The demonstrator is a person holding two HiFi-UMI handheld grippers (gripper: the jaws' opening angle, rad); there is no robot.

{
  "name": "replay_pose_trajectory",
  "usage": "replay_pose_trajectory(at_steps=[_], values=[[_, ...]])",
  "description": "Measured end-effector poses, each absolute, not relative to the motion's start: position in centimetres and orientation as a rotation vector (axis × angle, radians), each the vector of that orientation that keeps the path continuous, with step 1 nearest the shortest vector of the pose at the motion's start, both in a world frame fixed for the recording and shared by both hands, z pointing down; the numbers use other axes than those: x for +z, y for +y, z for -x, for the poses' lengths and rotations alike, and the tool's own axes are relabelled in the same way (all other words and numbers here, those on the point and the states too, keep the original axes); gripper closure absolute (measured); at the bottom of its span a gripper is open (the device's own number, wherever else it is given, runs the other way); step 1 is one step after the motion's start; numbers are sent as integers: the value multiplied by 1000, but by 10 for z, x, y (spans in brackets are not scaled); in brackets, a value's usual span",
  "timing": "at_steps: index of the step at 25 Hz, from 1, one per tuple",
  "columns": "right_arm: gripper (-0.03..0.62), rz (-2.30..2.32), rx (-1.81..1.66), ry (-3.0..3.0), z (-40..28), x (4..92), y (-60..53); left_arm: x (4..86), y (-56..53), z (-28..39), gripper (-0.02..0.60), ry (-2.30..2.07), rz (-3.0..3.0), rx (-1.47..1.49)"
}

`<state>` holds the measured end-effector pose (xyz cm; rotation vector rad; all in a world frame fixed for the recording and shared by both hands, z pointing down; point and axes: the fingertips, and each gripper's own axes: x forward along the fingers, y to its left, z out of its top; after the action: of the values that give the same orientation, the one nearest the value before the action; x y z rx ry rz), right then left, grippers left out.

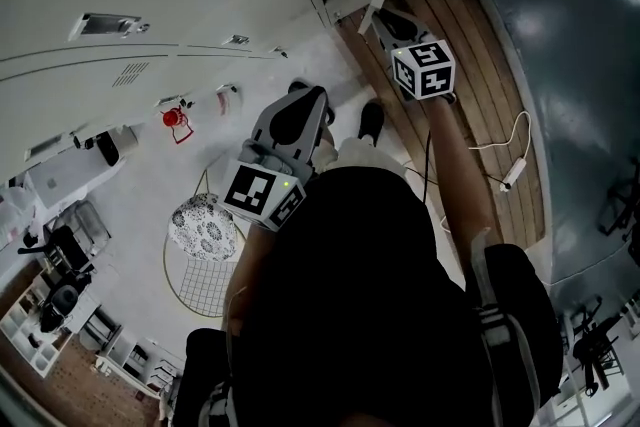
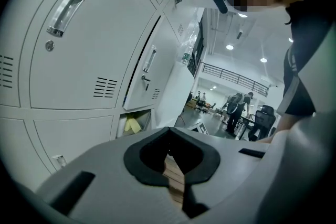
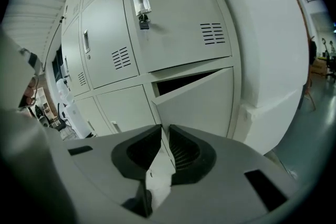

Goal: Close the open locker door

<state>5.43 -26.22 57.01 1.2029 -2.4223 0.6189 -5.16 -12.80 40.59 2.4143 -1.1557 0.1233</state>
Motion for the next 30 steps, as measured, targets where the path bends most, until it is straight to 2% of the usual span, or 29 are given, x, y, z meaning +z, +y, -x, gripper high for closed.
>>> replay_pose_trajectory(at_steps=[30], values=[[569,-1113,562,-2470,15,570,-305,417,-148,100,565,-1218,-2356,121]])
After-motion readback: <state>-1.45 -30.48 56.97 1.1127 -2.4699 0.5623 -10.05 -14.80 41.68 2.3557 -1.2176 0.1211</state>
